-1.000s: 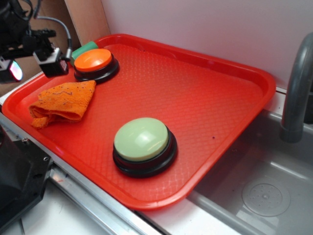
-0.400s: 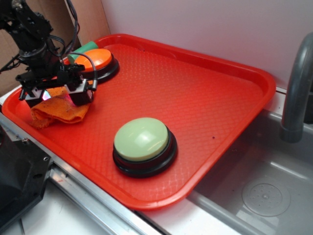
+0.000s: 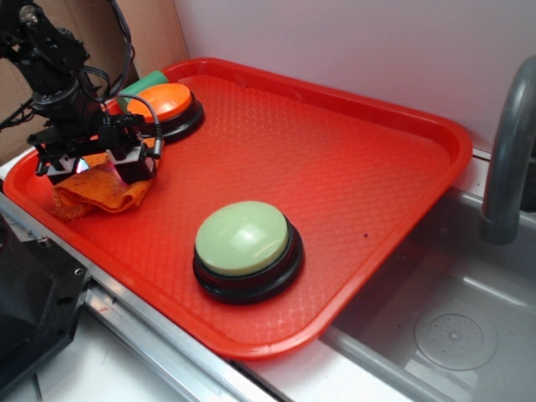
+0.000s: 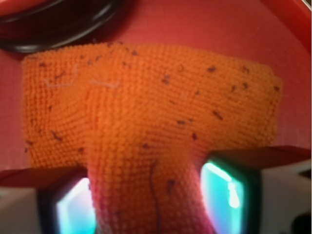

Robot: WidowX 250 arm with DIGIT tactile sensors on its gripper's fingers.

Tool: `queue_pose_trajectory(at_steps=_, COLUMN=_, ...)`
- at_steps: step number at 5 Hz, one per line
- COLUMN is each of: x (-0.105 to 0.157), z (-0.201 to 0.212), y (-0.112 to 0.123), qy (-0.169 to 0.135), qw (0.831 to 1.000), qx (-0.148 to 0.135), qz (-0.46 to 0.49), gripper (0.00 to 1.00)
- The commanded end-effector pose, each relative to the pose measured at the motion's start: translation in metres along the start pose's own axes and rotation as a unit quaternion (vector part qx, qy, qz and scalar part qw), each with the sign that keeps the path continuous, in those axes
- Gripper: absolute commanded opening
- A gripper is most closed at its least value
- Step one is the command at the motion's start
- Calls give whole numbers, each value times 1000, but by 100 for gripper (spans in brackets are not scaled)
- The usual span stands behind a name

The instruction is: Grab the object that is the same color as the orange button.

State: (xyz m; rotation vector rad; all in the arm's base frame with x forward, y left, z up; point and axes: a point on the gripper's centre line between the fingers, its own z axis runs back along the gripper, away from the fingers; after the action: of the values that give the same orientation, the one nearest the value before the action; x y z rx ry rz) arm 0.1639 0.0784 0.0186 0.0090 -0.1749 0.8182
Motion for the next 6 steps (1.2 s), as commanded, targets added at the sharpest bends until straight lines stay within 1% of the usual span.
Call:
queue_pose_trajectory(at_steps=1, x=3, z=1, y=6, qy=-8, qw=1000, qx=1, qz=20, gripper=0)
queue_pose_trajectory(at_steps=3, x=3, z=4, y=11, qy=-12, qw=999, qx=8, qz=39, gripper=0)
queue_pose_trajectory(at_steps=4, x=3, z=12, y=9, qy=-8, qw=999, qx=8, qz=30, gripper=0)
queue_pose_trajectory(at_steps=5, x=6, z=53, y=1, qy=2, qw=1000, qx=-3, qz=-26, gripper=0)
queue_pose_trajectory(at_steps=6, x=3, z=89, y=-15, qy=14, qw=994, qx=-25, qz=-108, gripper=0)
